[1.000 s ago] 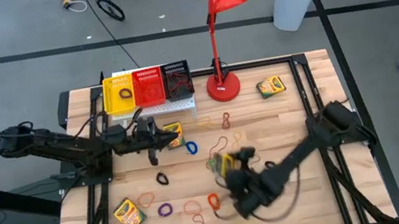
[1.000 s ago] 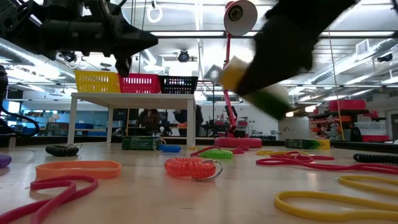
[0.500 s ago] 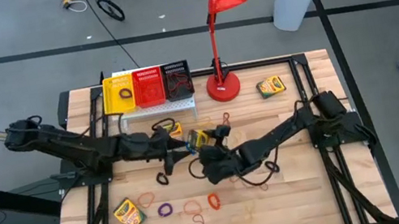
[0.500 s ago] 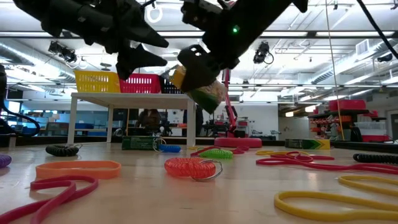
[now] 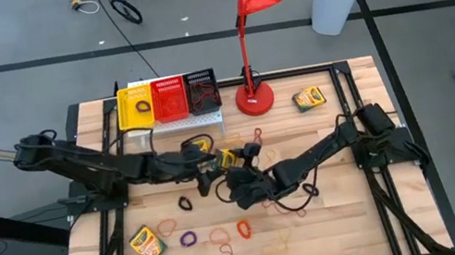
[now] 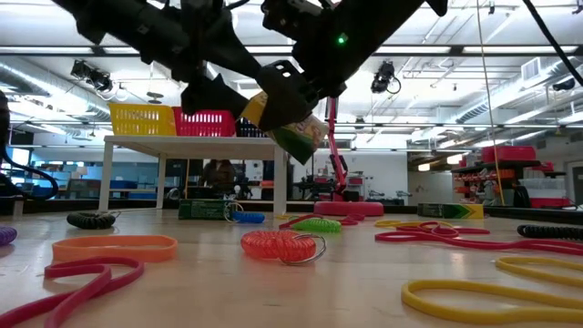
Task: Pick & Place Office Desk Supplies
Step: Put the crayon box into the red bin on the shelf
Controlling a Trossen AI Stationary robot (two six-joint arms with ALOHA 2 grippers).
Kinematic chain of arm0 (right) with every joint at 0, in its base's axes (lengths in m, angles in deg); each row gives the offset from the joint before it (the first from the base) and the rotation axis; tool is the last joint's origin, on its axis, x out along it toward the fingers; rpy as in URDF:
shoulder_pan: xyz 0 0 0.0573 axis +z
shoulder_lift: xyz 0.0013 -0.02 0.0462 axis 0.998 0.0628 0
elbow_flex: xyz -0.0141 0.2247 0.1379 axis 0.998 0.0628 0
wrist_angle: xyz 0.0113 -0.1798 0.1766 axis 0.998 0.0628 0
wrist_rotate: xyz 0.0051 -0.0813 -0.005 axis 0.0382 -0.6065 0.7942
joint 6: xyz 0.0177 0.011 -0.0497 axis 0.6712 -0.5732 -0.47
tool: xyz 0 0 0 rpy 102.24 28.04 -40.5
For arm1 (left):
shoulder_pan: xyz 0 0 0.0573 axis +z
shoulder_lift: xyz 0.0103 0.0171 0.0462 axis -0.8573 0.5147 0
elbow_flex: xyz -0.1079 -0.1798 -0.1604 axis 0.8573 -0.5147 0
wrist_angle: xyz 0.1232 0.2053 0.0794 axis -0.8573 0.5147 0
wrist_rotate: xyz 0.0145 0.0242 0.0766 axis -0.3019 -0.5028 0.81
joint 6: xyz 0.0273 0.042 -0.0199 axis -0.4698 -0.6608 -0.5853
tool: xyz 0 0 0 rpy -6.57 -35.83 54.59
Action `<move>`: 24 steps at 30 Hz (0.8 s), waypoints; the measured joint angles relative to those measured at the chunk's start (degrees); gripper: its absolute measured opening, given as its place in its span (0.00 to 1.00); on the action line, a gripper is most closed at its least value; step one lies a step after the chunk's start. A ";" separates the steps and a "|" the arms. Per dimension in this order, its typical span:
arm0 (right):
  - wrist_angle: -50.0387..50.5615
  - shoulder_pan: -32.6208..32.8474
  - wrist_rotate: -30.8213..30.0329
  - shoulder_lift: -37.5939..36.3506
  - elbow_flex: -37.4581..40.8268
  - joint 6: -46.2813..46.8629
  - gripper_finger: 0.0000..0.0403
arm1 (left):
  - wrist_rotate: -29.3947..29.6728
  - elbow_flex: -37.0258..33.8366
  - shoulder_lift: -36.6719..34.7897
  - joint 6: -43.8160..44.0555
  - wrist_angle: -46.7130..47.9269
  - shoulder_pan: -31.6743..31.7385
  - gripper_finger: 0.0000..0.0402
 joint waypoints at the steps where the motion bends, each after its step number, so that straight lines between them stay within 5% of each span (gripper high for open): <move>1: -0.05 0.00 0.25 0.00 0.00 -0.04 0.82 | -0.08 0.84 -0.36 -0.46 2.42 -0.02 0.79; 9: -1.05 0.04 0.93 -0.01 0.00 -1.01 0.82 | 0.08 4.47 -0.81 -1.05 12.84 -1.48 0.79; 24: -1.72 0.04 2.04 -0.02 0.00 -1.34 0.83 | 3.59 4.00 -3.74 -0.35 17.47 -3.52 0.79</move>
